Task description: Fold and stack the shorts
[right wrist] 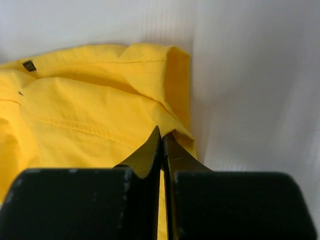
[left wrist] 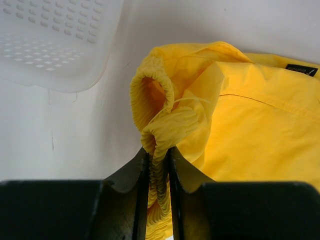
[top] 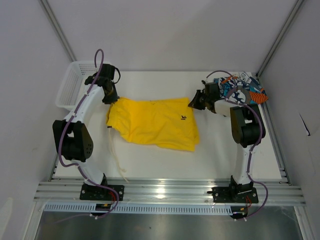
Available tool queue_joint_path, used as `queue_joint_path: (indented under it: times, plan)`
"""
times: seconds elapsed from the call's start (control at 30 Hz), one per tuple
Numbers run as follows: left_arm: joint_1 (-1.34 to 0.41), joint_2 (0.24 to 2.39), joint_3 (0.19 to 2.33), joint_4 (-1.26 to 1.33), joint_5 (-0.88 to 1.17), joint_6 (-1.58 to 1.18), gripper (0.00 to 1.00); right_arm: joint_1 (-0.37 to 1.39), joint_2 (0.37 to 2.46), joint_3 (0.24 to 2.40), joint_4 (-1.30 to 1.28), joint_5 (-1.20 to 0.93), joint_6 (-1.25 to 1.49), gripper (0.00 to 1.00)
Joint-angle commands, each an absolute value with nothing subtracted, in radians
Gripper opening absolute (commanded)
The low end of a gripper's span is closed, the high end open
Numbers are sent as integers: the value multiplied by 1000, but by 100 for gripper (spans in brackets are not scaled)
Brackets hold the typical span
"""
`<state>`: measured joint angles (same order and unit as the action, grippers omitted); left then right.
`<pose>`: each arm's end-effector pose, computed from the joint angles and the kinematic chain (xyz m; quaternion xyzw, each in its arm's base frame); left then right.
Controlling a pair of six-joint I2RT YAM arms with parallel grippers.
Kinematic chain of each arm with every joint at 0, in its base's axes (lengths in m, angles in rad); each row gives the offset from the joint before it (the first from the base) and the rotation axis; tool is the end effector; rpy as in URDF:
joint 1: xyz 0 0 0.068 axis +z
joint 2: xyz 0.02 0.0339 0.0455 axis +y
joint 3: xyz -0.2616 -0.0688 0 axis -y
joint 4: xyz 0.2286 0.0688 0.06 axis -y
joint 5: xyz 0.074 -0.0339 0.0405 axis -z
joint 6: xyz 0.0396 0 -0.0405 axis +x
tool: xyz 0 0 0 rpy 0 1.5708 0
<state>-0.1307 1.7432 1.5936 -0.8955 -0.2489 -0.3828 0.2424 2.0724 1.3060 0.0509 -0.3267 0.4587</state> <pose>0.3545 -0.0368 0.2993 -0.1525 0.9465 0.0505 0.2798 0.4204 0.1171 0.1544 0.0299 0.8999 0.2795 0.3335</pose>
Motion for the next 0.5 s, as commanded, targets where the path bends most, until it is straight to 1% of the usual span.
queue_joint_path:
  times: [0.0, 0.07, 0.2, 0.4, 0.43, 0.47]
  plan:
    - [-135, 1743, 1620, -876, -258, -360, 20, 204, 1991, 1354, 133, -324, 489, 0]
    - [-135, 1747, 1623, -877, -258, -359, 20, 195, 2002, 1391, 111, -328, 489, 0]
    - [-135, 1750, 1623, -877, -262, -356, 20, 195, 2086, 1517, 74, -344, 488, 0]
    - [-135, 1761, 1631, -879, -267, -354, 20, 192, 2167, 1604, 75, -328, 495, 0]
    - [-135, 1763, 1632, -880, -267, -354, 21, 192, 2202, 1643, 55, -327, 494, 1]
    - [-135, 1763, 1635, -879, -267, -354, 20, 193, 2224, 1669, 35, -328, 492, 9]
